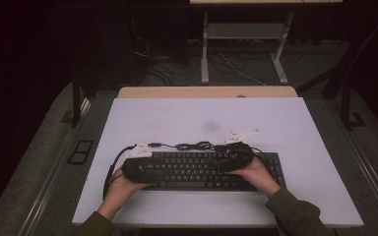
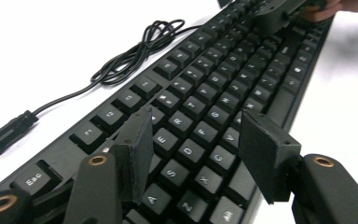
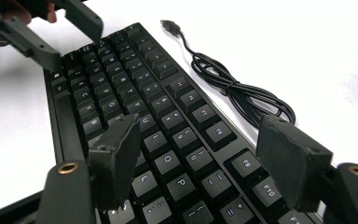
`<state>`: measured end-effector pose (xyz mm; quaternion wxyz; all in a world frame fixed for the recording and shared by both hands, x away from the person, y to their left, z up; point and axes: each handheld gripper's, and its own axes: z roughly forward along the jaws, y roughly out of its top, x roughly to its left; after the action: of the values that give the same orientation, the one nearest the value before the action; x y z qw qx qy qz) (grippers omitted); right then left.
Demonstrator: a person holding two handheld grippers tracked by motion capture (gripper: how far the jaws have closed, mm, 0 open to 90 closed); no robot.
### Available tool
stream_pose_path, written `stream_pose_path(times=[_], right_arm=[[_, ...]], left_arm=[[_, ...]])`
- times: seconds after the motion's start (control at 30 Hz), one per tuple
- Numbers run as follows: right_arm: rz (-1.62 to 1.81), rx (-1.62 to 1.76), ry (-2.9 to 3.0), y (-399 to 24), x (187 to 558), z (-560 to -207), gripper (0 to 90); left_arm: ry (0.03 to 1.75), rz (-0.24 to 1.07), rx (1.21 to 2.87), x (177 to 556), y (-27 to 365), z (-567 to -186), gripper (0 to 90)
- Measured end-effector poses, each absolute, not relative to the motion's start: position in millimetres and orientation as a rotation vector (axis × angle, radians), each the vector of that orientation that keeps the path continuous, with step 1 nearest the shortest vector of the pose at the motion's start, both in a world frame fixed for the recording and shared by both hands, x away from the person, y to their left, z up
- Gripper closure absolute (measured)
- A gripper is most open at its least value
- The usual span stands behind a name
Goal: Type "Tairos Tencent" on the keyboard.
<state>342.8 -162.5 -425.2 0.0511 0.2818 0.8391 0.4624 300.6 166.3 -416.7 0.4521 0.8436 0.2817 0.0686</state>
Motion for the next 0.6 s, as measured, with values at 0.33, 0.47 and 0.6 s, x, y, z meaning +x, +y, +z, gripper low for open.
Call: stream_pose_path(times=[0.33,0.47,0.6], right_arm=[[1.409,0.856,2.554,-162,343,-425,29.8],[1.409,0.858,2.552,-163,343,-425,29.8],[1.408,0.856,2.550,-163,343,-425,29.8]], left_arm=[[0.668,0.123,2.083,289,163,-418,47.6],[0.648,0.099,2.087,287,162,-420,57.6],[0.626,0.087,2.105,286,159,-421,70.5]])
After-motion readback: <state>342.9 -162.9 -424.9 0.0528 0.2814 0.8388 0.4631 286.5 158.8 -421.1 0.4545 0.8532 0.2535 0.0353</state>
